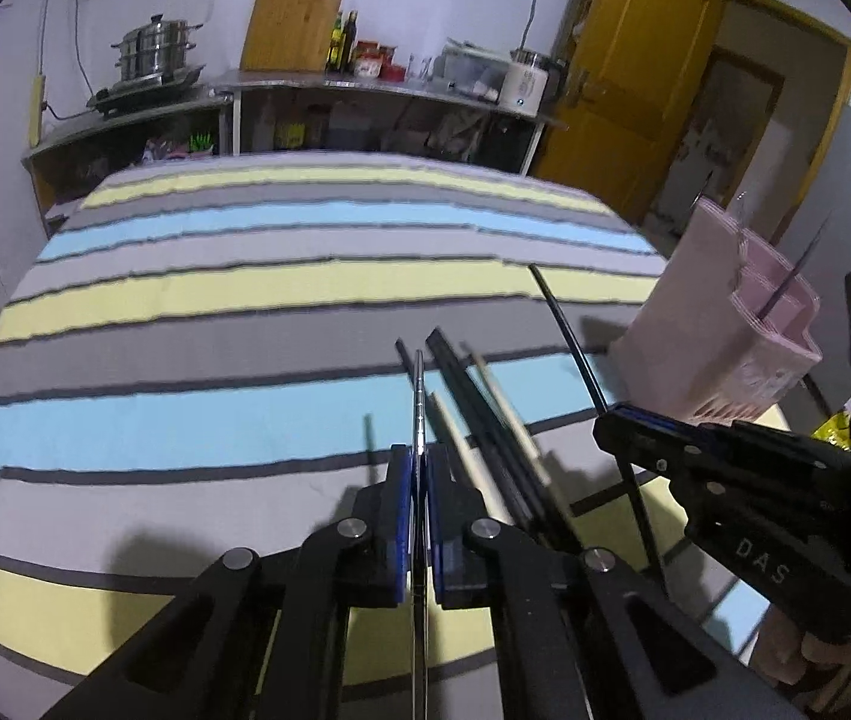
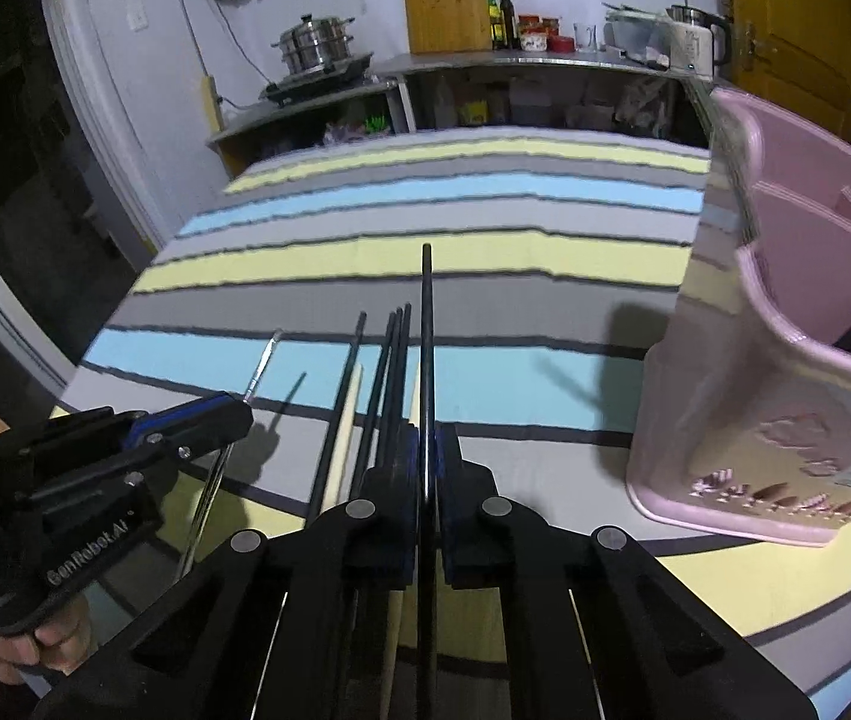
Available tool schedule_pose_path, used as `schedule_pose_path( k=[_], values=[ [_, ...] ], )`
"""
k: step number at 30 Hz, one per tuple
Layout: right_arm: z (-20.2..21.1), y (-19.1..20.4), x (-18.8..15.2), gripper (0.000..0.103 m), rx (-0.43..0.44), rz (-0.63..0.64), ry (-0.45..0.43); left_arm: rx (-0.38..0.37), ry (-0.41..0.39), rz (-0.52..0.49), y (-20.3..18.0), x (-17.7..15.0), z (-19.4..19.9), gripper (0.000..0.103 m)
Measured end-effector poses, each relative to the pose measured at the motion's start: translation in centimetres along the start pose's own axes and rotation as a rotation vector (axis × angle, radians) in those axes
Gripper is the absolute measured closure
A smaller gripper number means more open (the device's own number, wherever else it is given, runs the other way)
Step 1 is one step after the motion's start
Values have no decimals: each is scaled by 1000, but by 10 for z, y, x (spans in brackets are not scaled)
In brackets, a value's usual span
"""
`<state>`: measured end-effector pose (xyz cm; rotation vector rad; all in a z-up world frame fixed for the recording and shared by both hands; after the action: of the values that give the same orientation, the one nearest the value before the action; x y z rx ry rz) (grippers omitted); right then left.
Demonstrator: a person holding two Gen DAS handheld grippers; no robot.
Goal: Organize utensils
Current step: 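Lift and carry both held chopsticks to the pink holder with both grippers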
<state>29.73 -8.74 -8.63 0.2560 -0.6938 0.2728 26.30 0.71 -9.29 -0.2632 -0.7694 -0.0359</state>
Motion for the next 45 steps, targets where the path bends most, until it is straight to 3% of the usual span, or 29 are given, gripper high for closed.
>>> schedule_pose_path(
  k=[24,34,45],
  values=[
    [112,12,36,97,68,-38,-201,-110,-131,-30,-44,41,114,98],
    [145,-2,37,97,60,-63,-251,-157,-123,-45,-70,45,123,98],
    [164,-35,26,97,20,-118,-264,-233,-74,-75,-116,46,106,98]
  ],
)
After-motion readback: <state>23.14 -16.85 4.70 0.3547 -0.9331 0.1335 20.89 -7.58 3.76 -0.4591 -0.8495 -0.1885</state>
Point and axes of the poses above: each gripper's, at about its wrist camera, not at the fingertips, and z roughly against the way its jaws point, y to its left, x to its top, the point moved 10 cm from there along -z, roughly the way its jaws point, and after that the axes turned 4 degrees about -y, right-handed, at the moved point
